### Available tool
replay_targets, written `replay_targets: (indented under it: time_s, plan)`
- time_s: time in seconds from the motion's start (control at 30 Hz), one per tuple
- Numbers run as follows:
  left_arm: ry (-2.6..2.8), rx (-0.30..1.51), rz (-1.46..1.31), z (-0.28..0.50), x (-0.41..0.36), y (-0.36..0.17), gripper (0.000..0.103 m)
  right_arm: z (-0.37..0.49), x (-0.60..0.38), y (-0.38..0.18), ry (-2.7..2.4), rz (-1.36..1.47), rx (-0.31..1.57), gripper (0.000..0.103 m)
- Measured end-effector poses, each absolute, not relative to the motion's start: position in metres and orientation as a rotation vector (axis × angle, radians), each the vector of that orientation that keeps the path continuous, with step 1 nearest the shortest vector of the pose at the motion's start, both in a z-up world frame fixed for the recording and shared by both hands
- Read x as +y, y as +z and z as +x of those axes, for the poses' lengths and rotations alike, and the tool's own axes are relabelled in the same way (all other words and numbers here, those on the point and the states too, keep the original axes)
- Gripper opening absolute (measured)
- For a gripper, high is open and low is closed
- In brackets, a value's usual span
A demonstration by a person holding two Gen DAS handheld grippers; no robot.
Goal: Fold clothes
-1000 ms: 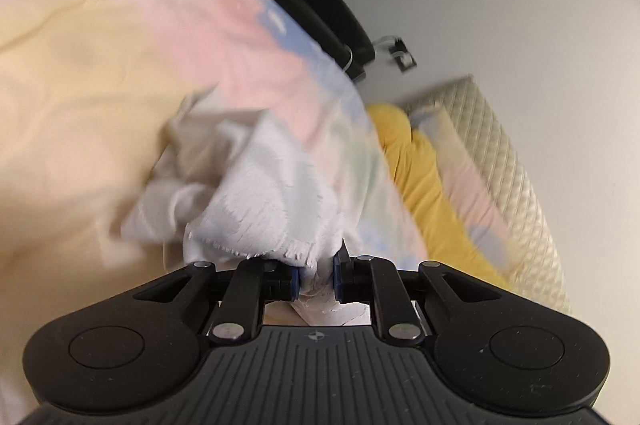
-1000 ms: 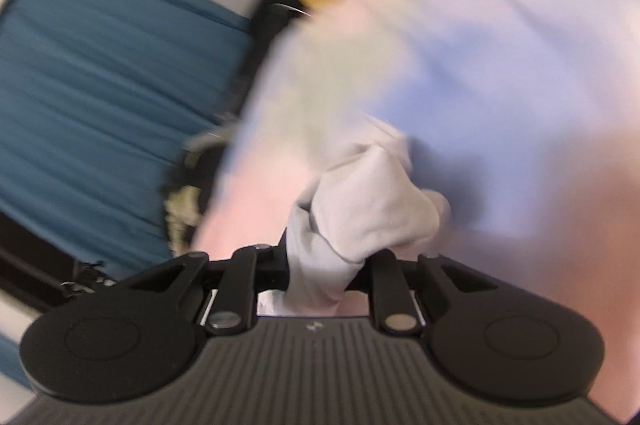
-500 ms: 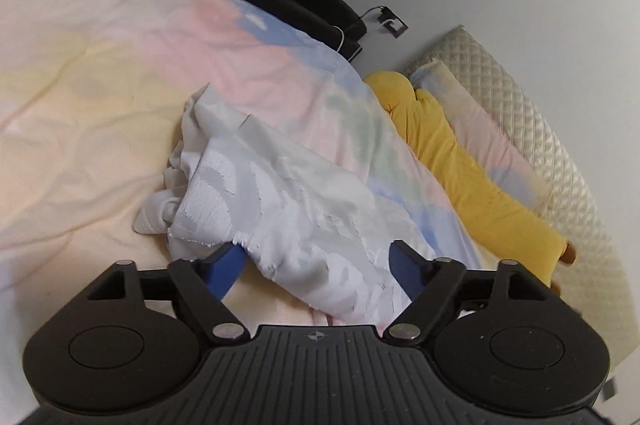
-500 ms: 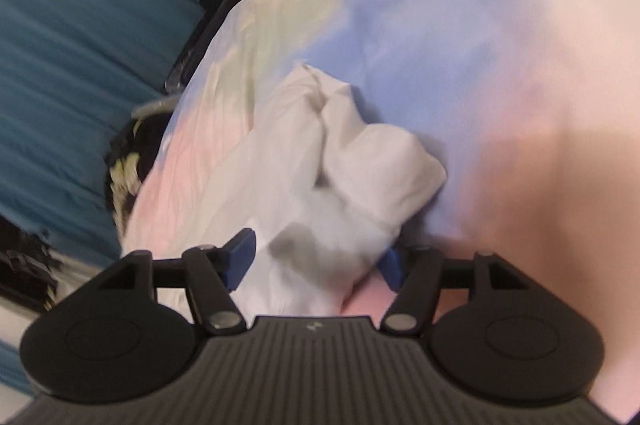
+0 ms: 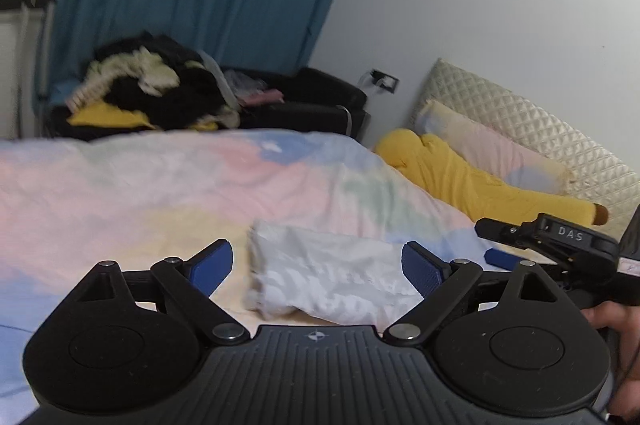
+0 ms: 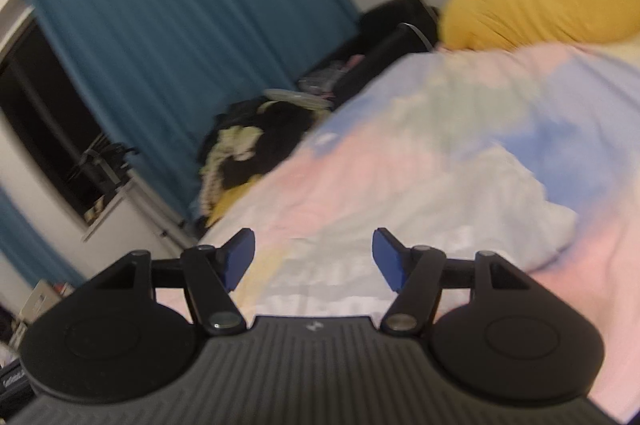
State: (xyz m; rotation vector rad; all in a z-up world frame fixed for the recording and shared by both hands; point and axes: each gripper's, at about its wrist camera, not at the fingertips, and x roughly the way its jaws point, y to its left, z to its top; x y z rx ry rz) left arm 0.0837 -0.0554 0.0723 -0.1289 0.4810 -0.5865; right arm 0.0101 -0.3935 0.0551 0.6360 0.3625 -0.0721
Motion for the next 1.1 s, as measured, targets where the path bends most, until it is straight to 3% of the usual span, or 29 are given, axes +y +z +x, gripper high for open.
replay_targets:
  time_s: [0.13,0.37,0.73,1.1]
  plan:
    - [-0.499,0.412,-0.072,0.051,-0.017,0.092,0.095,0.005,-0.342,0.088,0.024,0.5,0.328,0.072]
    - [-0.354,0.364,-0.016,0.011,0.045,0.088,0.095,-0.004,-0.257,0.099,0.181,0.284,0.274,0.072]
    - [-0.221,0.311,-0.038,-0.018,0.086,0.04,0.099,0.004,-0.185,0.064,0.311,0.19,0.26,0.074]
    - [-0.176,0.287,-0.06,-0.032,0.098,-0.002,0.103,-0.002,-0.179,0.018,0.273,0.147,0.253,0.079]
